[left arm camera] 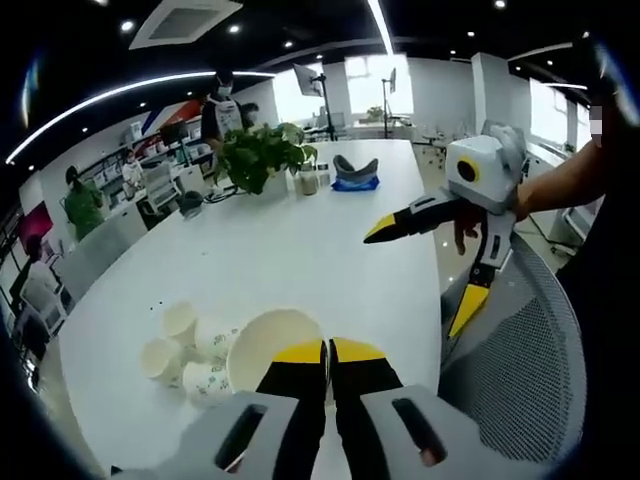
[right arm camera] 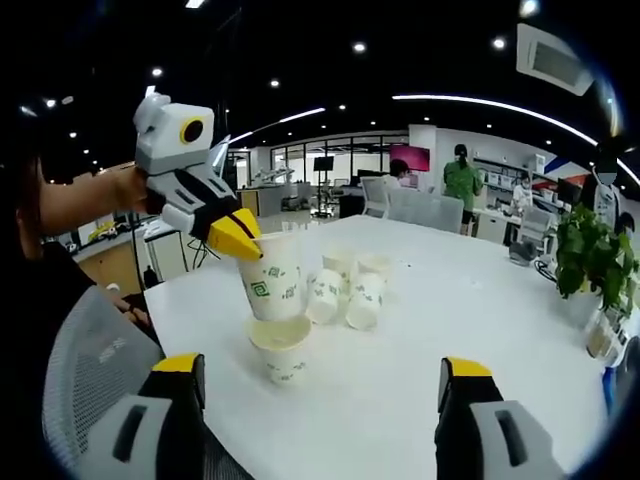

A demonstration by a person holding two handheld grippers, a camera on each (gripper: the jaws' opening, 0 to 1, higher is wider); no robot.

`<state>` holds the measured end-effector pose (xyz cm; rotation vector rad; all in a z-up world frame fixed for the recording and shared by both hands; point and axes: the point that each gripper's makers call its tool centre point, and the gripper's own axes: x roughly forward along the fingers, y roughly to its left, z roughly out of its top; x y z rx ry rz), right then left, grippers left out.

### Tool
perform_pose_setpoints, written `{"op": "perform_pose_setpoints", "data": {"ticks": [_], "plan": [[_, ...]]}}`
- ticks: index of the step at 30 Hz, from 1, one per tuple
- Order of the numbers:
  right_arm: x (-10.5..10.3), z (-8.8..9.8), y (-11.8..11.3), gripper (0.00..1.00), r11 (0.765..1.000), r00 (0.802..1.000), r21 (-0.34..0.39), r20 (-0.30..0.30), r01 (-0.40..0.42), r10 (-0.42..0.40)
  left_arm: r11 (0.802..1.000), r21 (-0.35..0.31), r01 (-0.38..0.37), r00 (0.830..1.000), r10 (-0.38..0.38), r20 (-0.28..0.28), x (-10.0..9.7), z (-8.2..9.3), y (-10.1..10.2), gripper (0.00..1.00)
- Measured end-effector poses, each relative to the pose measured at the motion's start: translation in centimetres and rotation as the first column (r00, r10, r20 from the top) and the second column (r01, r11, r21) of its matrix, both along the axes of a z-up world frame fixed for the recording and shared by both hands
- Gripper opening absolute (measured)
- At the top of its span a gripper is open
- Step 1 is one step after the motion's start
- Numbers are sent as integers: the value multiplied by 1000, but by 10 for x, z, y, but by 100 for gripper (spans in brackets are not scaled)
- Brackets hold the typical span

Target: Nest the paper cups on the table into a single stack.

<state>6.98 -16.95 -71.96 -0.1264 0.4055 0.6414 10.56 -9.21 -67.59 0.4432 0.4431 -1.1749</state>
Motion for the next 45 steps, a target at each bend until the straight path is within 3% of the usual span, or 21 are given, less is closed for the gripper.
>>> {"op": "perform_pose_setpoints", "data": {"ticks": [12, 32, 45], "plan": [[-2, -4, 1, 97, 1000, 1000, 3, -14, -5, 5, 999, 41, 1, 1000, -2, 13, -1, -25, -7, 0], [-4, -8, -4, 95, 1000, 999, -2, -31, 8, -9, 996, 86, 10, 999, -7, -37, 2, -66, -8, 0], [-5, -12, -7, 93, 1000, 999, -14, -36, 20, -20, 998, 63, 4, 990, 5, -141, -3, -83, -14, 1]]}}
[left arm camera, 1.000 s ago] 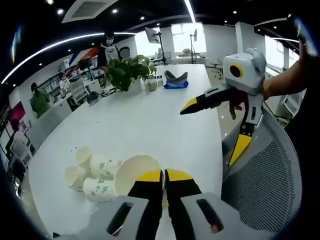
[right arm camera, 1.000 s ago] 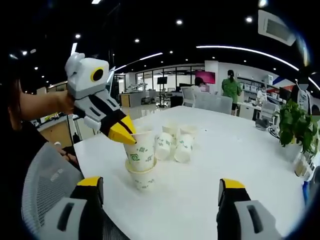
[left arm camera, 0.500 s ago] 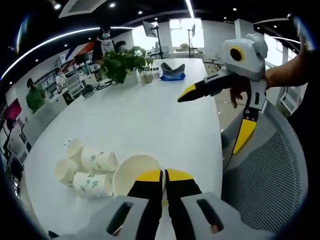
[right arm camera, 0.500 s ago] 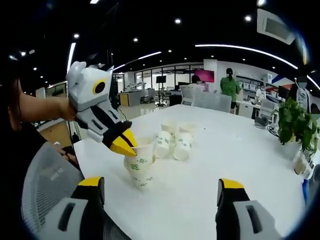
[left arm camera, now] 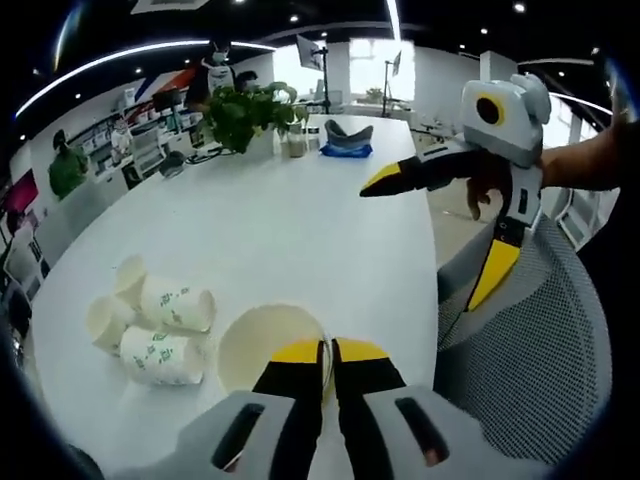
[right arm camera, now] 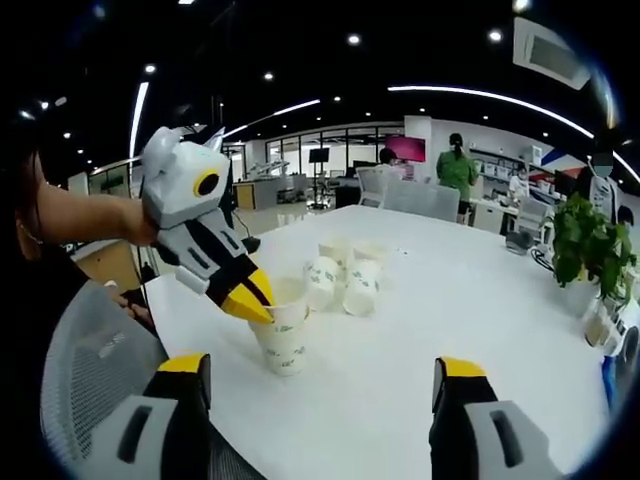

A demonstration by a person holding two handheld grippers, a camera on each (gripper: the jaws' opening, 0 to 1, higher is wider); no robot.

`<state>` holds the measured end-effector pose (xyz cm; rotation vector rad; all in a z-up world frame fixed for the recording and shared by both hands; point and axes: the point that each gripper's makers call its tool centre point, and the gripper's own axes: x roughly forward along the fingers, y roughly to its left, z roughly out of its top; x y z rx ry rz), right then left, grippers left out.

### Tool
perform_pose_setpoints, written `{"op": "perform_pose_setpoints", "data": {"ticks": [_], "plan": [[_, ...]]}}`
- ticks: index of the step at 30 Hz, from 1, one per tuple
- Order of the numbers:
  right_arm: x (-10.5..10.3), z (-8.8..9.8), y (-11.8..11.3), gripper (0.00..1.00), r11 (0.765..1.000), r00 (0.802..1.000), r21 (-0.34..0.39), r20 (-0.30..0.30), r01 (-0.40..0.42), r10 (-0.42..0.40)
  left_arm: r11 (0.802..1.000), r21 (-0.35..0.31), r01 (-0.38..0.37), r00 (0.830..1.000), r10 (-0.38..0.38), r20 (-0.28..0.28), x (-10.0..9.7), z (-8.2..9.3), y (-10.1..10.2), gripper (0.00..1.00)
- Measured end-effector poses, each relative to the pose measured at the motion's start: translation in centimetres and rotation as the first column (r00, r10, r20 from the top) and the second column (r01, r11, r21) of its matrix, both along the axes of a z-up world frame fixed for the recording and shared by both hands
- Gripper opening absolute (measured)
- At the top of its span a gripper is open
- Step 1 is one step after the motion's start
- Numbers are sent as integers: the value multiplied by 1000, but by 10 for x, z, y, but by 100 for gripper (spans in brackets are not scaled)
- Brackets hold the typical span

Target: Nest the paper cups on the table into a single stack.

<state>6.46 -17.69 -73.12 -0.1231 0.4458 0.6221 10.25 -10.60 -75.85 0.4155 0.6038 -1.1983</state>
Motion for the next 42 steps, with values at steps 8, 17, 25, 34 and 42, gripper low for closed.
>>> {"op": "perform_pose_setpoints", "data": {"ticks": [8, 17, 25, 34, 42], "plan": [[0, -2, 0, 93, 1000, 1000, 0, -7, 0, 0, 1000, 20, 11, 999, -11, -33, -5, -10, 0, 1], [0, -4, -1, 92, 1000, 1000, 3, -11, -1, 1, 999, 27, 20, 999, -19, -48, -7, -17, 0, 2], [-1, -5, 0, 92, 1000, 1000, -1, -14, -6, 6, 999, 26, 23, 998, -21, -67, -9, -19, -1, 2], [-1, -6, 0, 92, 1000, 1000, 0, -15, -2, 2, 999, 39, 30, 997, -26, -77, -9, -26, 0, 3], [-2, -7, 1, 91, 1000, 1000, -6, -15, -7, 7, 1000, 10, 27, 997, -26, -74, -7, -24, -1, 10]]}}
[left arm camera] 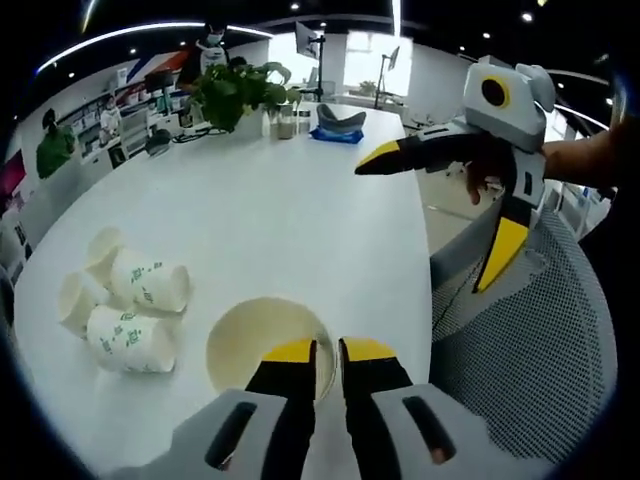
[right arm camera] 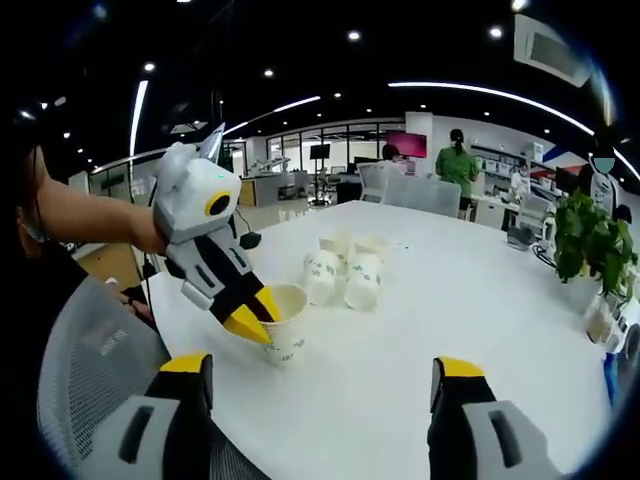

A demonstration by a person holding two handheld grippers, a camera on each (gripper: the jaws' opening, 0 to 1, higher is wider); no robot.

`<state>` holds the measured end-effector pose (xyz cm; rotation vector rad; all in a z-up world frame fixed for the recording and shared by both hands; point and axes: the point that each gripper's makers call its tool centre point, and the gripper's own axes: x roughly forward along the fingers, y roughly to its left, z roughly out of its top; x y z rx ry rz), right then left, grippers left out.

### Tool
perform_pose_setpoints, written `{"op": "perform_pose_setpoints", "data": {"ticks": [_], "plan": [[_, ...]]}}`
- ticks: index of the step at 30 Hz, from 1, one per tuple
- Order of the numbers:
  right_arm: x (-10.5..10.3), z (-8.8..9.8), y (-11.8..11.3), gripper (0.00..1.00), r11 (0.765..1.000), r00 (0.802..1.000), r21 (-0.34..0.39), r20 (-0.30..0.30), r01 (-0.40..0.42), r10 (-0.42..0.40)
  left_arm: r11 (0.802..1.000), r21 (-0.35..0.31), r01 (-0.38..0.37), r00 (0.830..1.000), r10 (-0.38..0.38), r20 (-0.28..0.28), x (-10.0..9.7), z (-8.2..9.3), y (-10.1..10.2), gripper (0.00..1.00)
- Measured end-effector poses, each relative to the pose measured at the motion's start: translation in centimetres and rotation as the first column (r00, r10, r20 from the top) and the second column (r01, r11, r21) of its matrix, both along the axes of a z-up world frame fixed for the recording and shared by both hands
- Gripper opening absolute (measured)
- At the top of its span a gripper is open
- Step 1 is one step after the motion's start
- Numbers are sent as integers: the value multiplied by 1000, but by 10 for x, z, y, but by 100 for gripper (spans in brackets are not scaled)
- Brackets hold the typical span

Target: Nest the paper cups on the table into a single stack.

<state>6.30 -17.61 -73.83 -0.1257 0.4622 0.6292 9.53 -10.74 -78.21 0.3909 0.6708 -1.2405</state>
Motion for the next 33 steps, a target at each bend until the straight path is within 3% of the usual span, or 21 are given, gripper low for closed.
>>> {"op": "perform_pose_setpoints", "data": {"ticks": [12, 19, 26, 33], "plan": [[-1, 1, 2, 91, 1000, 1000, 1, 3, 1, -1, 996, -81, -40, 999, 40, 4, 9, 22, 6, 20], [0, 0, 1, 91, 1000, 1000, 3, 1, 2, -2, 992, -116, -51, 997, 56, 45, 20, 42, 10, 23], [1, 0, -2, 90, 1000, 1000, 10, 4, 11, -11, 984, -145, -102, 989, 116, 92, 47, 57, 22, 26], [1, 1, -2, 90, 1000, 1000, 11, 11, 11, -11, 978, -141, -151, 976, 171, 138, 77, 58, 38, 30]]}}
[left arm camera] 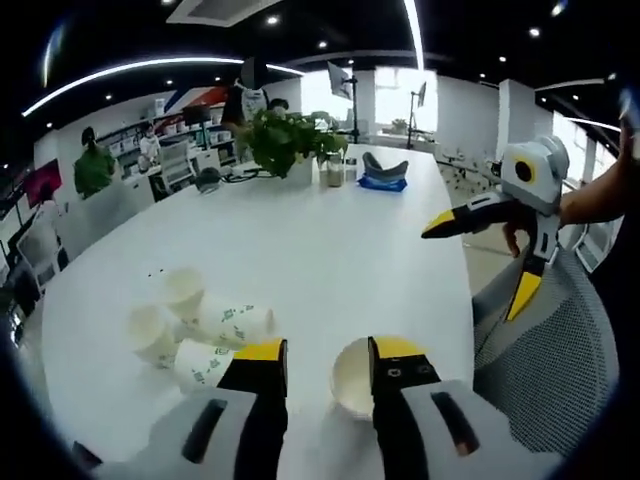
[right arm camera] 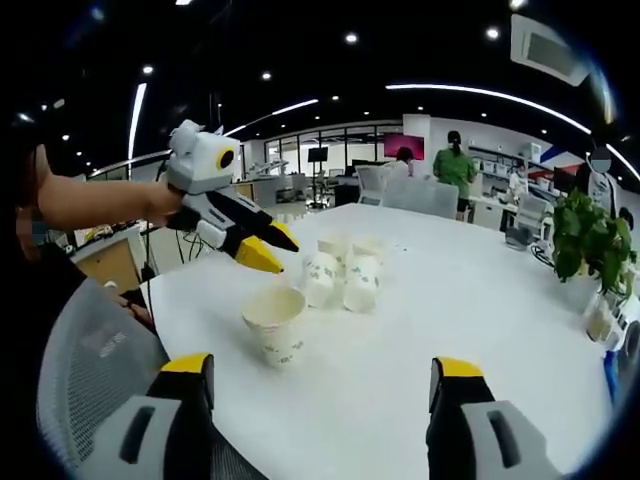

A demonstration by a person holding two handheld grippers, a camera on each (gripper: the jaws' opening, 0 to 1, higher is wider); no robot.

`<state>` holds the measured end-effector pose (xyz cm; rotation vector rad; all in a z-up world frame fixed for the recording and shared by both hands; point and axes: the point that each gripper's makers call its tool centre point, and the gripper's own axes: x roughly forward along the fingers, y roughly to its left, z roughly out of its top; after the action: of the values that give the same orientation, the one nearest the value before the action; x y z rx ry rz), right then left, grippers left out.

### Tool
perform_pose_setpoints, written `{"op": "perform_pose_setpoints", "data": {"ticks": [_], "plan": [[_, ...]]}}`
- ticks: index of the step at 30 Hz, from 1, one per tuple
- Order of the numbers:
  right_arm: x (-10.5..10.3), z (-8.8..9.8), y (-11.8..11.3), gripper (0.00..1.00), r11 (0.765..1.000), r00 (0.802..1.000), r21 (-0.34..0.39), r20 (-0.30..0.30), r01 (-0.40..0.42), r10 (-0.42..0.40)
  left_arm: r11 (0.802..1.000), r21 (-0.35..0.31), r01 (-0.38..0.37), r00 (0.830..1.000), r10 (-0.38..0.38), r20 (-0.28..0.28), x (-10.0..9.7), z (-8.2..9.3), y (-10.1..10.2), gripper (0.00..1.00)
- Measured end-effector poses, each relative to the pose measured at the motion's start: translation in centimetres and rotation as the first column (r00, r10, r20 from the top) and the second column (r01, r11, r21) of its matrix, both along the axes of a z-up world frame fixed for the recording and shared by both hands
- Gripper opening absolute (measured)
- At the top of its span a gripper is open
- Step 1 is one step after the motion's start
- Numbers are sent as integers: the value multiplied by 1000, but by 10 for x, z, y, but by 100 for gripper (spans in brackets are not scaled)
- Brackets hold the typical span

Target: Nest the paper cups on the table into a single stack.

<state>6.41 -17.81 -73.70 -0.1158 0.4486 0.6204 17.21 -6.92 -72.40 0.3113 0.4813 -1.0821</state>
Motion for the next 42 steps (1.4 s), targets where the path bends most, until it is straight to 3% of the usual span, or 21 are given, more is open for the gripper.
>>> {"op": "perform_pose_setpoints", "data": {"ticks": [14, 25, 37, 42], "plan": [[-1, 0, 2, 90, 1000, 1000, 2, 0, -10, 10, 992, -4, -128, 989, 128, 70, 68, -3, 30, 36], [-1, -3, 1, 90, 1000, 1000, -2, -9, -14, 14, 978, 8, -207, 972, 205, 111, 114, -10, 40, 32], [0, -6, -3, 88, 1000, 1000, -8, -14, -5, 5, 967, 41, -252, 959, 244, 142, 147, -23, 45, 23], [0, -6, -3, 88, 1000, 1000, -11, -15, -3, 3, 964, 85, -253, 963, 242, 118, 158, -36, 47, 17]]}}
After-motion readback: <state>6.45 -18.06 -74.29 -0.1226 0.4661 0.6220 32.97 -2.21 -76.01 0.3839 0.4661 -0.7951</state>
